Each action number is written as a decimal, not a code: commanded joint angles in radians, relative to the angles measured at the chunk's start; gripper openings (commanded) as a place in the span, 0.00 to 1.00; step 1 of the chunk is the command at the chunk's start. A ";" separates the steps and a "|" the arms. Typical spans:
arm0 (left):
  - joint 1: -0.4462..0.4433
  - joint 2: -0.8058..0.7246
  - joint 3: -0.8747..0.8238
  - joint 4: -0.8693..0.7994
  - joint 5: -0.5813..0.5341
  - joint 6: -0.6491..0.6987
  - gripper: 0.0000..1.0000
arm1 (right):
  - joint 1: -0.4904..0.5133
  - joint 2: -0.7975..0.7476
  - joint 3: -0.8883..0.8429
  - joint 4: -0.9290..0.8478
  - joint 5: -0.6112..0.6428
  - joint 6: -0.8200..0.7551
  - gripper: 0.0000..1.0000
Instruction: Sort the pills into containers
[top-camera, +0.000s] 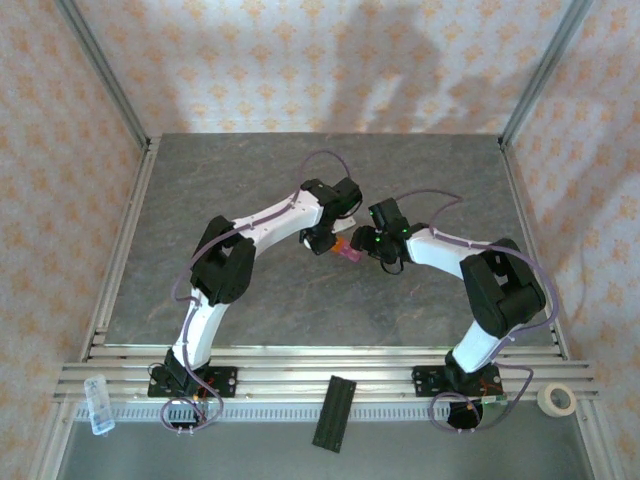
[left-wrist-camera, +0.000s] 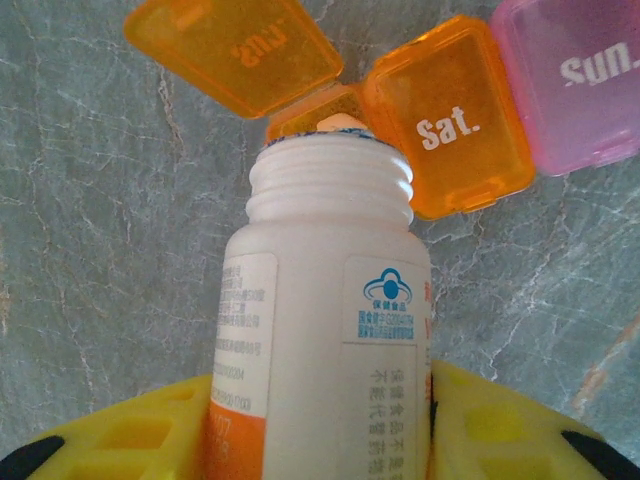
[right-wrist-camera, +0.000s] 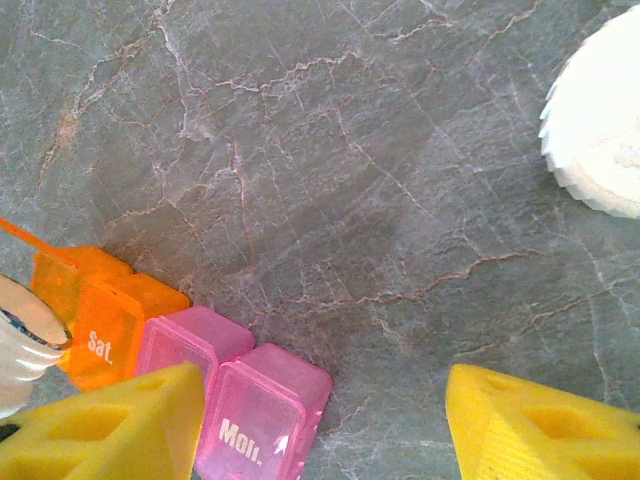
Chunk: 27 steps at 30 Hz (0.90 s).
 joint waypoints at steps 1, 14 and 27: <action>-0.007 0.026 0.034 -0.045 -0.035 0.019 0.00 | 0.007 0.003 -0.010 0.012 0.006 0.013 0.65; -0.007 0.010 0.074 -0.055 -0.052 0.017 0.00 | 0.007 0.006 -0.005 0.007 0.004 0.009 0.65; -0.009 0.018 0.076 -0.069 -0.057 0.023 0.00 | 0.007 0.013 0.006 -0.001 -0.001 0.006 0.65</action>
